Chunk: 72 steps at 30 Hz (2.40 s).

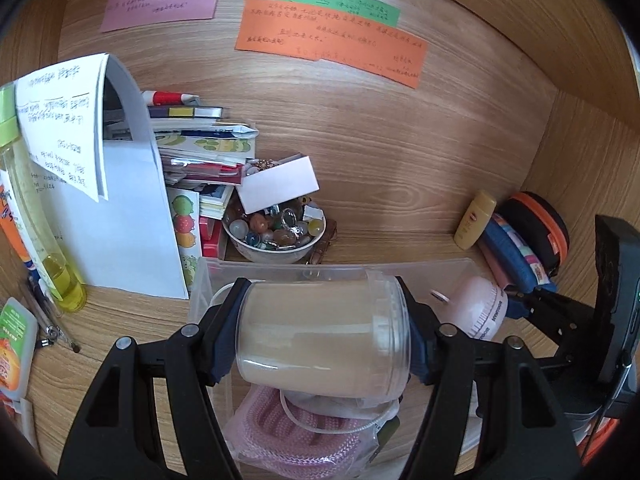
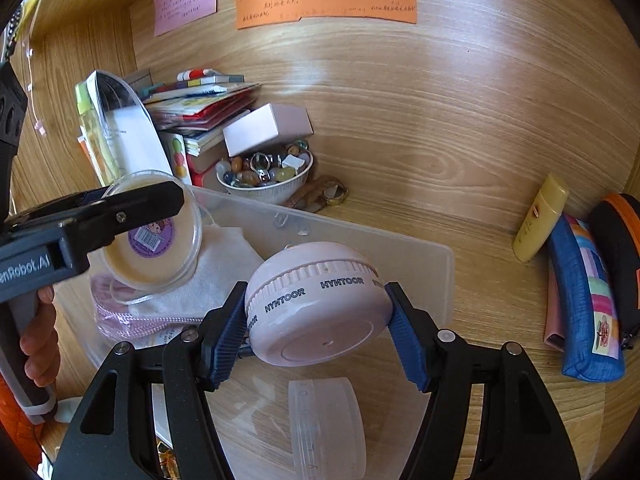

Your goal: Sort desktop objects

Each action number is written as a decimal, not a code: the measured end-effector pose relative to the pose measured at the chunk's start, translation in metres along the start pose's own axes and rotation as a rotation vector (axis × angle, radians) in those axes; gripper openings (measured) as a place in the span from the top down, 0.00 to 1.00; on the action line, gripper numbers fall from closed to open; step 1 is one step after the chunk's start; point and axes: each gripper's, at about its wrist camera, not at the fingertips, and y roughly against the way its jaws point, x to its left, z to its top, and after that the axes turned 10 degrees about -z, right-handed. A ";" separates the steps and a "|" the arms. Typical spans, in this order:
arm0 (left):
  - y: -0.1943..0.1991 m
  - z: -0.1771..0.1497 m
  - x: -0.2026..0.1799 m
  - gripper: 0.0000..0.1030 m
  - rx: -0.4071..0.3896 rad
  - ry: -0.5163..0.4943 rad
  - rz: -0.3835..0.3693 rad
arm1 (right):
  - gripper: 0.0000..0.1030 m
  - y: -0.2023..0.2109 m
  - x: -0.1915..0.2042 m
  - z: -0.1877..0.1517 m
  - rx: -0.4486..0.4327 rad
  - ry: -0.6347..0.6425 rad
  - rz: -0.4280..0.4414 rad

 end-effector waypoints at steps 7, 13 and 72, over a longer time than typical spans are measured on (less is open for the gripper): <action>-0.011 -0.004 -0.001 0.35 0.029 -0.035 0.056 | 0.39 -0.007 0.004 -0.002 0.023 0.033 -0.029; -0.012 -0.004 -0.001 0.35 0.039 -0.039 0.062 | 0.39 -0.010 0.009 -0.002 0.030 0.061 -0.046; 0.055 0.009 -0.013 0.05 -0.088 -0.120 0.082 | 0.18 0.042 0.001 0.010 -0.116 0.028 -0.066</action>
